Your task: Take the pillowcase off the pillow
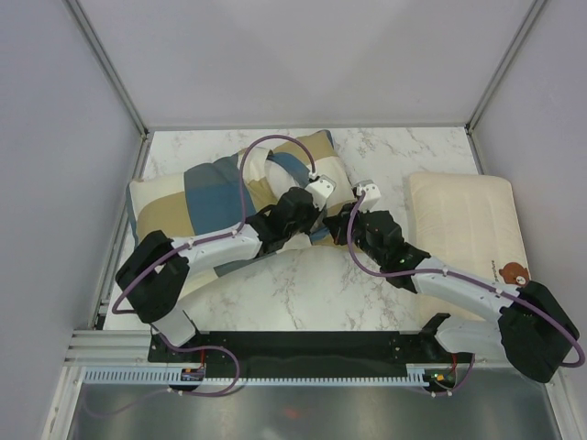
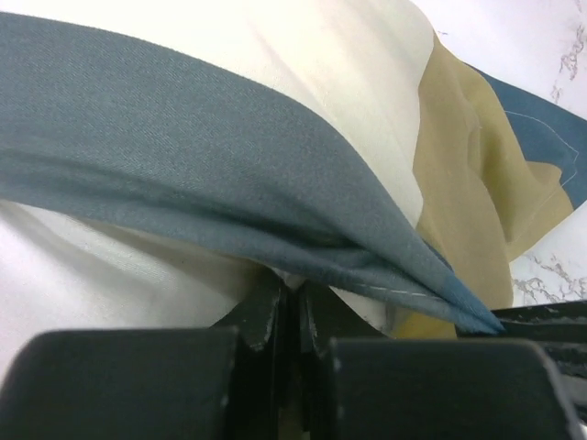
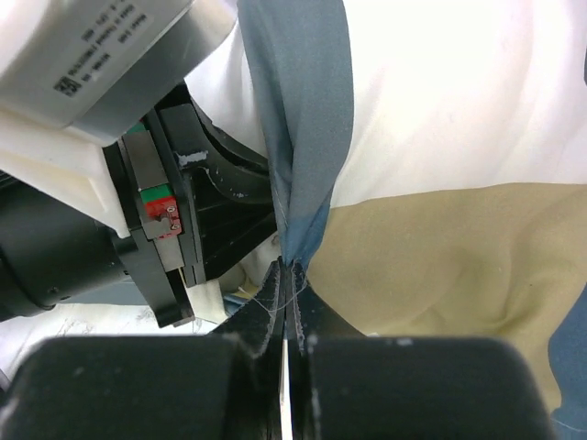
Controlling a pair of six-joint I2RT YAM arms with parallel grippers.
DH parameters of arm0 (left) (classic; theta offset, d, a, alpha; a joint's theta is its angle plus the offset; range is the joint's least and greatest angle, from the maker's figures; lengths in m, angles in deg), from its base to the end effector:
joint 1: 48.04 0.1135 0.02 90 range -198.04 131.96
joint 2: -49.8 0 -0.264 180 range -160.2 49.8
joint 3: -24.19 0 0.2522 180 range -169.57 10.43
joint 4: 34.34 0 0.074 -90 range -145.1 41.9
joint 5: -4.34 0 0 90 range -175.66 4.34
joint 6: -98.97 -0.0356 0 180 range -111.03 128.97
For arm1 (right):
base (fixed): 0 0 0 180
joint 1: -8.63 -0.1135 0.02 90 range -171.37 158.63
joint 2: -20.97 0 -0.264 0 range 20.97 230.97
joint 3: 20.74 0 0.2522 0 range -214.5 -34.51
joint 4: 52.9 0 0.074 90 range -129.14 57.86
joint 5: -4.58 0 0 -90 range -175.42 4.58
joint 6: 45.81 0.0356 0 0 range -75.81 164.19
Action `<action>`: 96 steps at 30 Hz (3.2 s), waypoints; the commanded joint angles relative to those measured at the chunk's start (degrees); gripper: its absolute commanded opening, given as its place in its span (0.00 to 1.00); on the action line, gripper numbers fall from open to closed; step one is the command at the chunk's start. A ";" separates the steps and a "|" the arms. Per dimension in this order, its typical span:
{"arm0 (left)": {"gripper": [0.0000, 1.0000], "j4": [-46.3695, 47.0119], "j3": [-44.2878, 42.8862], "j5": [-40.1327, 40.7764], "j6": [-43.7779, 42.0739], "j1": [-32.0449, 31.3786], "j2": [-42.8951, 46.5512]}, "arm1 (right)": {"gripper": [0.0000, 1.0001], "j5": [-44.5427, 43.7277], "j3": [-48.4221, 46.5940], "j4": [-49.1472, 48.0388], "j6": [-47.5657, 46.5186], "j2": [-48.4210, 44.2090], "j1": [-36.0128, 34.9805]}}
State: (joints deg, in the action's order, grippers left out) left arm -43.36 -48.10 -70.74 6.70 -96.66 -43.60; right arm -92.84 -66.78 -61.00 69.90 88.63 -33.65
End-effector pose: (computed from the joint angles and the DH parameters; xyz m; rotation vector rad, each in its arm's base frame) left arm 0.2480 -0.2676 0.2318 0.7516 1.9445 -0.2209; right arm 0.1957 0.1718 0.2392 -0.1742 1.8570 0.7206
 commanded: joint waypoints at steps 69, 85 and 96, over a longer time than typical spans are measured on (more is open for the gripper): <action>0.02 -22.13 -2.03 -33.29 5.87 24.98 29.60 | 0.71 -0.92 -22.13 -0.53 5.13 15.31 -10.72; 0.02 -23.10 -2.30 -31.98 4.81 24.98 29.86 | 0.00 -16.27 -24.16 9.02 4.96 20.85 -10.63; 0.02 -25.03 -2.65 -22.57 4.37 26.47 30.65 | 0.00 -14.03 -11.59 14.04 6.55 10.74 2.55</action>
State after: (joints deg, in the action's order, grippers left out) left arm -70.05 -48.64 -99.66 13.17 -72.64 -16.44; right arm -96.05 -82.34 -55.47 78.78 100.72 -38.16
